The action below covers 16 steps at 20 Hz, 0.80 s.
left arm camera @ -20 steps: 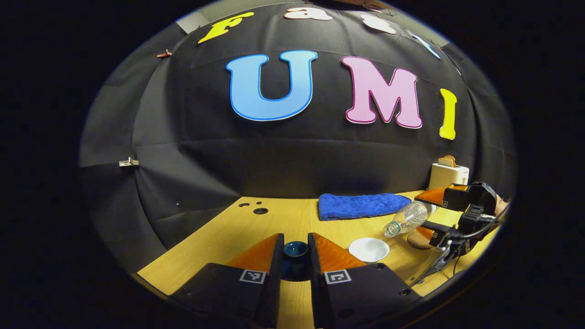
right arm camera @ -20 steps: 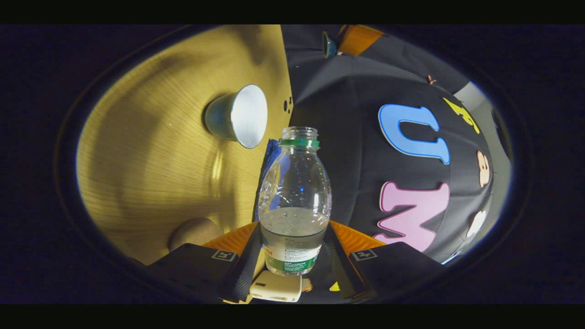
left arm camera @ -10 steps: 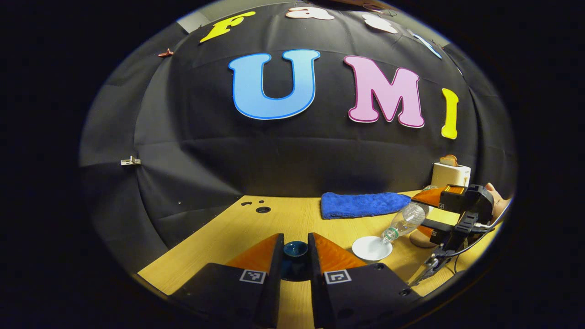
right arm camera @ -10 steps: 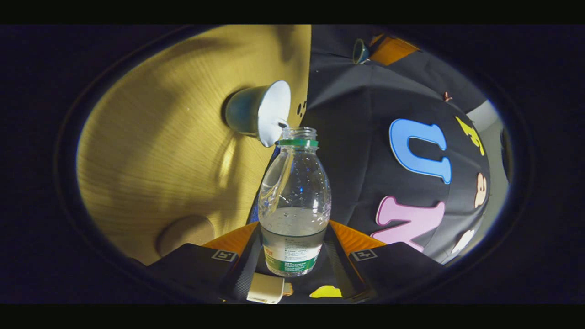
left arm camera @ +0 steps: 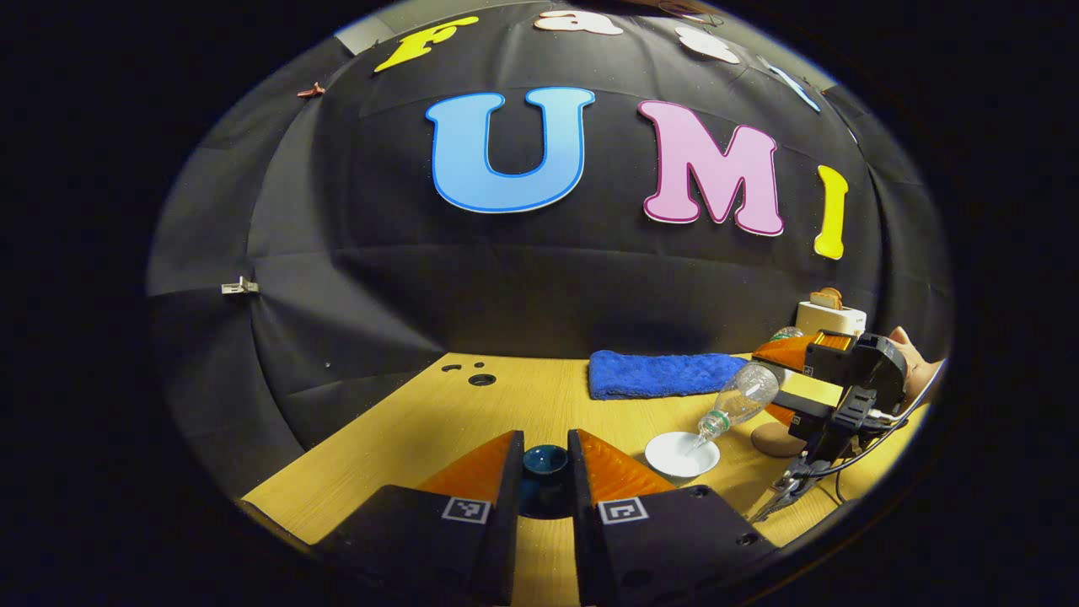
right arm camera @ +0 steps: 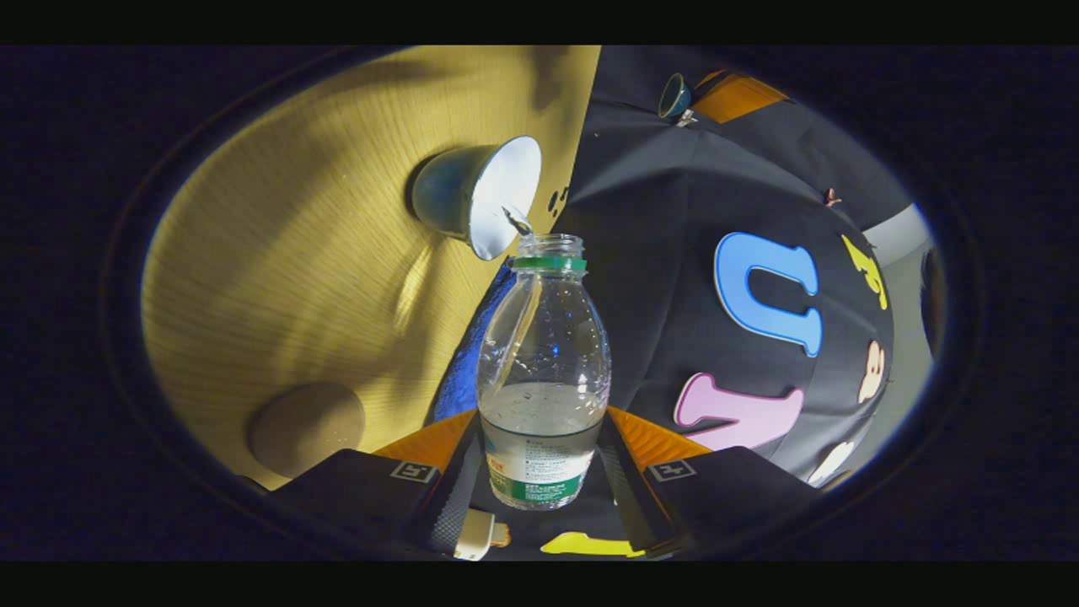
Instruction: Open the teacup lid with one hand, grasp the water bottle and pour water into the teacup with the other hand; after pouring, place the water bottle on the coaster and then close the teacup lid.
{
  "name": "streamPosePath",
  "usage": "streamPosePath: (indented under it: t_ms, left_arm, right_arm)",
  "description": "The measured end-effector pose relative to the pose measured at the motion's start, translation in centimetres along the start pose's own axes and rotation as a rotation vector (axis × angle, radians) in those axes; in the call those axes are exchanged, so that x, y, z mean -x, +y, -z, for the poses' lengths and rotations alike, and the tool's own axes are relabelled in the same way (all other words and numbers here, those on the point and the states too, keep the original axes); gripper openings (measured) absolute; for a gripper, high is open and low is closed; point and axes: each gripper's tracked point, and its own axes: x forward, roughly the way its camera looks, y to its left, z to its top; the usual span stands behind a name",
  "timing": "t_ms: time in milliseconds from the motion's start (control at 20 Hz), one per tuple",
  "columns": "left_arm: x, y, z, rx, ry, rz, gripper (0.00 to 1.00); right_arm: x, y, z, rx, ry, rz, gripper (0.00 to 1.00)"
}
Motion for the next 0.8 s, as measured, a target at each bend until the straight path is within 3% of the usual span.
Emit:
streamPosePath:
  t_ms: [600, 800]
  left_arm:
    - [-0.1, -0.4, 0.7, 0.028, 0.018, 0.023, 0.32]
    - [0.2, -0.4, 0.6, 0.023, 0.015, 0.031, 0.32]
  right_arm:
    - [0.0, -2.4, -0.9, 0.192, -0.095, 0.122, 0.75]
    - [0.3, -3.1, -1.4, 0.272, -0.136, 0.217, 0.72]
